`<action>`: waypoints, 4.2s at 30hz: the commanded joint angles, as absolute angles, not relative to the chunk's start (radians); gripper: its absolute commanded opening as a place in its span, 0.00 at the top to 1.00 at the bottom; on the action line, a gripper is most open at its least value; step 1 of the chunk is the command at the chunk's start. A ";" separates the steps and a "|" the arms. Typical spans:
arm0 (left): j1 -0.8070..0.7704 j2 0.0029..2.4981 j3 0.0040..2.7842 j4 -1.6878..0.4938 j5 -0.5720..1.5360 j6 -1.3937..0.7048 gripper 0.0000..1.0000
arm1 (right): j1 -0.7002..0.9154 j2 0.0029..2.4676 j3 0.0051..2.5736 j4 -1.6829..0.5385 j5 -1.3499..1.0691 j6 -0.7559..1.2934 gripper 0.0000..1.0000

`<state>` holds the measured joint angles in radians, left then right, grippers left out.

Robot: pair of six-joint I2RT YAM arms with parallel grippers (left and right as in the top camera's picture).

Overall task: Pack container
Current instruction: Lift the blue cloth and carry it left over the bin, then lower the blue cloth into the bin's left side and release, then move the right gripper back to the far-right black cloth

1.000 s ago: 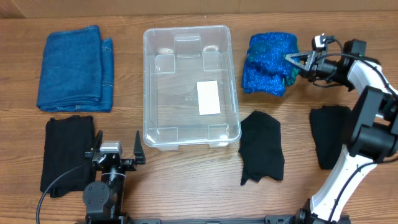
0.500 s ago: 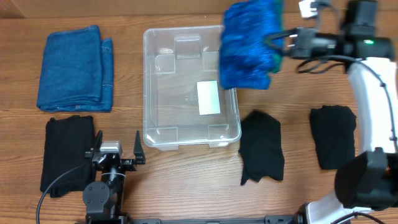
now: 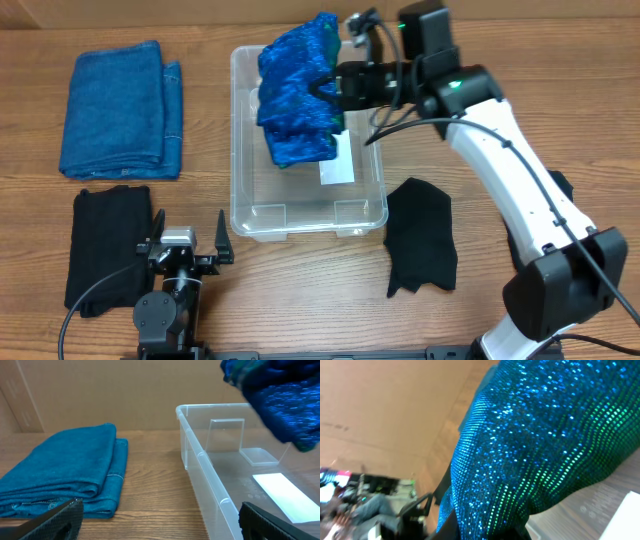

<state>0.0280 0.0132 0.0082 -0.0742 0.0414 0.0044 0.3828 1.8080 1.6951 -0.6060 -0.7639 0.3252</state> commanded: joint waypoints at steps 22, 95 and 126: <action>0.034 0.006 0.005 -0.074 0.041 0.023 0.00 | 0.464 2.093 1.708 -0.378 -0.593 0.487 0.93; 0.034 0.006 0.005 -0.074 0.042 0.023 0.00 | 0.351 2.020 2.276 -1.291 0.380 0.350 0.00; 0.034 0.006 0.005 -0.074 0.041 0.023 0.00 | -0.290 1.859 1.875 -1.648 0.311 1.242 0.10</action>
